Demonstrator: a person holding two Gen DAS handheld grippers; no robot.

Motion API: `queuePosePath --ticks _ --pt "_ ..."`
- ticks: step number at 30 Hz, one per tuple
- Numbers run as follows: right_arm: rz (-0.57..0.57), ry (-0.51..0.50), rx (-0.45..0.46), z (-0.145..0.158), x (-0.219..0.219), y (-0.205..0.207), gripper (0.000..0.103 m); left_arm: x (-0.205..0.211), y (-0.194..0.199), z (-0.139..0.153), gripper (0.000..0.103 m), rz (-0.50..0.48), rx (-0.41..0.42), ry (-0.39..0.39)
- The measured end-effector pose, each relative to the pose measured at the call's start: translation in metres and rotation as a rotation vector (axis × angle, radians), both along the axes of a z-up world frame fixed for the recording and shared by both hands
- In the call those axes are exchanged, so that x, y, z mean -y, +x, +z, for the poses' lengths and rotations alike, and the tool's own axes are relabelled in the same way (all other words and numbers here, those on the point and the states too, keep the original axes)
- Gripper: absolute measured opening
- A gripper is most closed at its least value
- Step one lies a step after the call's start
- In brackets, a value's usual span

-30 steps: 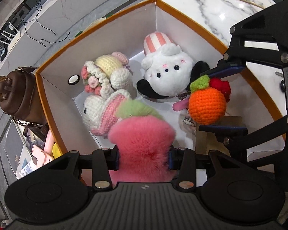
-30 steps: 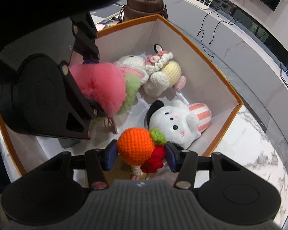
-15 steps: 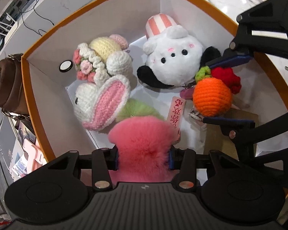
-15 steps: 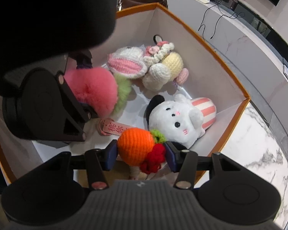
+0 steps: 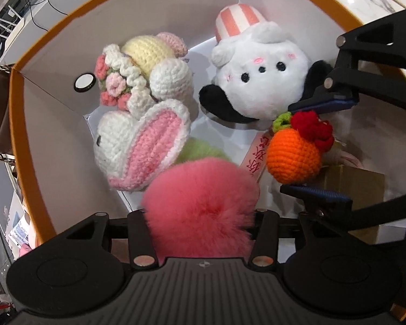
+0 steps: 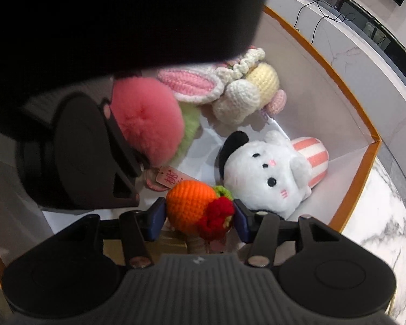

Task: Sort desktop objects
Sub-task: 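Lower pink pompom into box with left tool while right tool lowers crocheted orange, then open both tools to release pompom and orange, then withdraw from box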

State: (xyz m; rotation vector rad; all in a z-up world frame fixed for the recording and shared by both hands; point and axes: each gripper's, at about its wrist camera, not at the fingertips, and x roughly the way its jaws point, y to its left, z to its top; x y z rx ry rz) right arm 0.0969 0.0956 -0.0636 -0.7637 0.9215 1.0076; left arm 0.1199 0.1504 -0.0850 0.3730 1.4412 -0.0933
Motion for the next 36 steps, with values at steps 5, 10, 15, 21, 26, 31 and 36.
queuePosePath --ticks 5,10,15,21,26,31,36 --pt "0.023 -0.011 0.004 -0.003 0.001 0.0 0.062 0.0 0.002 -0.005 0.066 0.012 -0.012 -0.007" --pt "0.029 -0.005 -0.003 0.0 0.004 -0.001 0.068 0.004 -0.001 -0.002 0.067 -0.02 -0.016 0.002" --pt "0.035 0.01 0.008 0.009 0.008 -0.006 0.071 0.001 -0.006 0.007 0.067 -0.028 -0.007 -0.028" --pt "0.02 0.024 0.026 0.021 0.013 -0.007 0.078 0.005 -0.007 0.022 0.067 -0.036 0.02 -0.02" --pt "0.005 0.055 0.036 0.038 0.021 -0.009 0.081 0.002 -0.006 0.046 0.073 -0.017 0.073 -0.05" --pt "0.005 0.078 0.06 0.055 0.028 -0.014 0.081 0.0 -0.001 0.066 0.083 -0.009 0.128 -0.027" --pt "0.002 0.104 0.082 0.067 0.031 -0.01 0.082 -0.003 0.007 0.086 0.083 -0.001 0.171 -0.028"
